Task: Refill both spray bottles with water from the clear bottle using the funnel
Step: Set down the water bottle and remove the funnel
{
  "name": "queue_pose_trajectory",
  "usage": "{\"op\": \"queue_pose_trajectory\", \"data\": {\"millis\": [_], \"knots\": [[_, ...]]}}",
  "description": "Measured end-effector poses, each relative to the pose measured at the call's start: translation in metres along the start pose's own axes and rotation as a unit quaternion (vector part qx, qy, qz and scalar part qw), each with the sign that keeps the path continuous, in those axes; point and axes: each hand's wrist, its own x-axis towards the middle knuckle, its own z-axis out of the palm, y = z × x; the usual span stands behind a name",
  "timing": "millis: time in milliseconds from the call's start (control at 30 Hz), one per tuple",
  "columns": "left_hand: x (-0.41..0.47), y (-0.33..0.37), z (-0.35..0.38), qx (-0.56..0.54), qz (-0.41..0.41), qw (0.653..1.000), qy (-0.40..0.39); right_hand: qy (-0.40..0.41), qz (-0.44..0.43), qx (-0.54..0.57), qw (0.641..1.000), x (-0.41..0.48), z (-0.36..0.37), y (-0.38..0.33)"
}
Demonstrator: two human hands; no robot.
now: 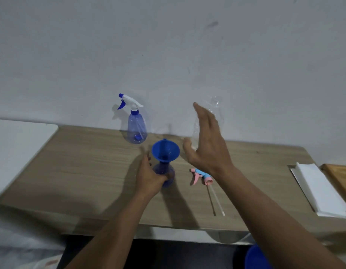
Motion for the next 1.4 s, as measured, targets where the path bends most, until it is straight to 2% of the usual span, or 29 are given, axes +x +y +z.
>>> {"op": "queue_pose_trajectory", "data": {"millis": [67,200,333,433,633,933,1400], "knots": [[0.006,-0.011,0.004,0.009,-0.021,1.0,-0.021,-0.078,0.015,-0.009,0.997,-0.002,0.014,-0.004],[0.012,-0.019,0.008,0.042,-0.007,0.998,-0.043,-0.223,0.043,-0.066,0.972,0.002,0.04,-0.004],[0.007,-0.014,0.011,0.036,-0.007,0.998,-0.06,-0.302,0.067,-0.078,0.948,0.008,0.054,-0.003],[0.006,-0.018,0.007,0.051,-0.032,0.997,-0.043,-0.33,0.069,-0.1,0.936,0.014,0.059,-0.004],[0.01,-0.029,-0.002,0.032,-0.028,0.997,-0.07,-0.363,0.066,-0.106,0.923,0.023,0.059,-0.008],[0.011,-0.039,0.0,0.008,-0.034,0.997,-0.07,-0.362,0.056,-0.133,0.921,0.024,0.054,-0.009],[0.011,-0.039,-0.003,0.006,-0.012,0.997,-0.072,-0.409,0.044,-0.133,0.901,0.036,0.055,-0.012]]}}
